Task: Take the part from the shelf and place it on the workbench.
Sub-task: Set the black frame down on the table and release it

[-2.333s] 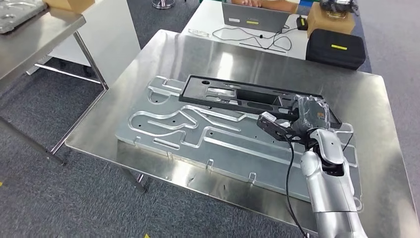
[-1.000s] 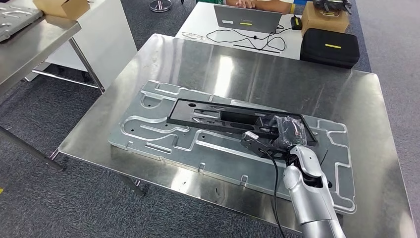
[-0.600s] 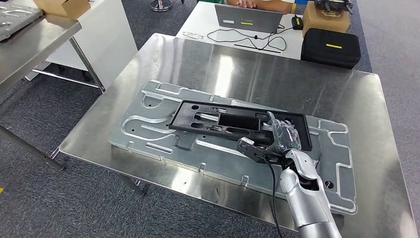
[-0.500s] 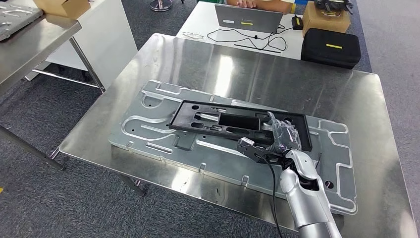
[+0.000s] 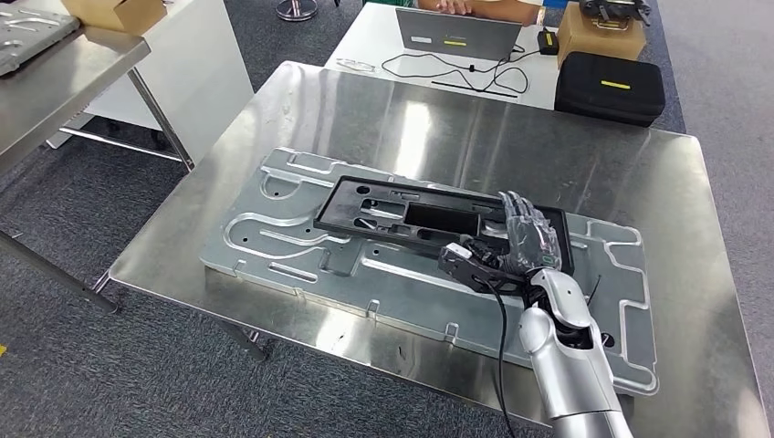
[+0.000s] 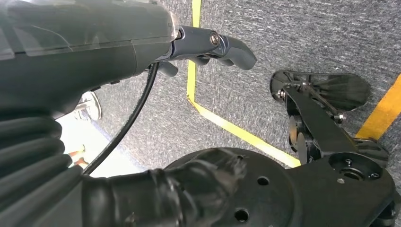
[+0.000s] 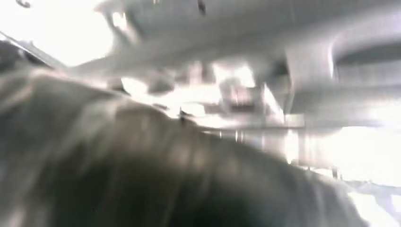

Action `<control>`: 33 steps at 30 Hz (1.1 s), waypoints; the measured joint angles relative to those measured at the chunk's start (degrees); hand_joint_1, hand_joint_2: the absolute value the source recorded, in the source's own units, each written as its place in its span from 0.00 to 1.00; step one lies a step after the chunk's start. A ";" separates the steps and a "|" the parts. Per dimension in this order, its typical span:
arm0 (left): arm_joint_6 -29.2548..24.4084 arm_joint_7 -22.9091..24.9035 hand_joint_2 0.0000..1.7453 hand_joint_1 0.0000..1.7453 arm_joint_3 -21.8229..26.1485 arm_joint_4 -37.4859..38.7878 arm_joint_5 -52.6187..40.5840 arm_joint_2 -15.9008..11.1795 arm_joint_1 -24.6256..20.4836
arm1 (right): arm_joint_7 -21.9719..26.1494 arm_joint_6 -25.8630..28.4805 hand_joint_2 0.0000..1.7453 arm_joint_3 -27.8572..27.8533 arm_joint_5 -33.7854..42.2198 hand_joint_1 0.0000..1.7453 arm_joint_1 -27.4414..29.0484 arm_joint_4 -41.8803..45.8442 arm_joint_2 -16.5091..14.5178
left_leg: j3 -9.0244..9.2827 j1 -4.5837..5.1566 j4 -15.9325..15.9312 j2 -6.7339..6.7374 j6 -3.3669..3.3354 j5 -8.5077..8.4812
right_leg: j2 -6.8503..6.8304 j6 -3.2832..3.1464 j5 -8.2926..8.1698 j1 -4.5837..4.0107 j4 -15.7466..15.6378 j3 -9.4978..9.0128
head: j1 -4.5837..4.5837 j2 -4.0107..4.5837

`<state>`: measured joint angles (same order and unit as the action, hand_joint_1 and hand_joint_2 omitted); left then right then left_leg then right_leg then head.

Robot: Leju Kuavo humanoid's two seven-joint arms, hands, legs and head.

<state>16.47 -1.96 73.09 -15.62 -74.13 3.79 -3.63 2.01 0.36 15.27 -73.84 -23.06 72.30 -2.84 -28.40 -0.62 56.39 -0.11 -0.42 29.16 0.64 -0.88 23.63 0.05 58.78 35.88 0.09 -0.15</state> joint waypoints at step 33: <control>-1.88 1.58 0.00 0.00 -0.09 -0.02 -2.64 0.62 0.10 | -1.18 -1.26 0.00 1.87 1.02 0.00 -1.76 20.88 1.33 | -0.39 -1.27 0.49 0.58 -0.50 -0.89 | -0.63 3.56 2.54 2.22 6.19 1.45 | -0.05 0.00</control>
<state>14.59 -0.37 73.00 -15.64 -76.77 4.40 -3.52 0.83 -0.90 17.14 -72.83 -24.82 93.18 -1.51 -28.79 -1.89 56.87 0.47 -0.92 28.27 0.02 2.69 26.16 2.27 64.98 37.33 0.03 -0.15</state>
